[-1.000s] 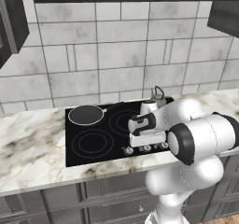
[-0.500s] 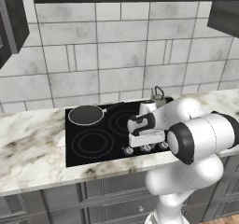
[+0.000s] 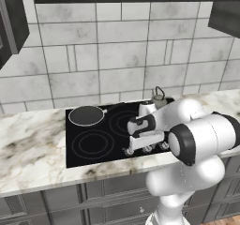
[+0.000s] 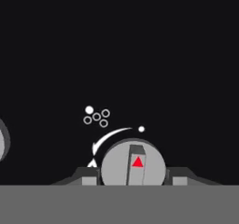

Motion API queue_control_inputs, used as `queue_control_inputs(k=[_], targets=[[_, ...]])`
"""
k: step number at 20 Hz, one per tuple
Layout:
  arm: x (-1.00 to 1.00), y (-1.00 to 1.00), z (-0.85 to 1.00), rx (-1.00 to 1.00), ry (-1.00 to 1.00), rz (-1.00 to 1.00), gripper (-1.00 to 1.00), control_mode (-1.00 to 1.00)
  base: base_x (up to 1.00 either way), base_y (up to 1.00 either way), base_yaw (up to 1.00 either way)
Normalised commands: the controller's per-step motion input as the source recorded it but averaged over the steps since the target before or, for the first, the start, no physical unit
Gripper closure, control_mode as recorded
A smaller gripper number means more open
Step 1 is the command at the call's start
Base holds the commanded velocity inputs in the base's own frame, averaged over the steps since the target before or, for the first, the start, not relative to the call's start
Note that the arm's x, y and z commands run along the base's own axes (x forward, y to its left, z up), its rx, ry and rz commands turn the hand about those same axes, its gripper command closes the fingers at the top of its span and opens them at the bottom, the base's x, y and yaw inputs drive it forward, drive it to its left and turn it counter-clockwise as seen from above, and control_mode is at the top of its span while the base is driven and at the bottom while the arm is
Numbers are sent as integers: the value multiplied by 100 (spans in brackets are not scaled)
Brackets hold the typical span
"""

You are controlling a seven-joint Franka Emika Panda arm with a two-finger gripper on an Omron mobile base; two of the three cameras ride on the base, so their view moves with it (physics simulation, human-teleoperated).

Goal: Pick the pan from the cabinet and place it on the stove. Then turn on the stove burner for the pan.

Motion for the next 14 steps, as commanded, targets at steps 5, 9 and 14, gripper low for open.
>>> queue_control_inputs(k=[5, 9, 14], targets=[[-34, 5, -47, 0, 0, 24, 100, -100, 0, 0, 0], [-37, 1, -51, 2, 0, 29, 100, -100, 0, 0, 0], [-43, 0, -55, 5, 0, 33, 100, -100, 0, 0, 0]])
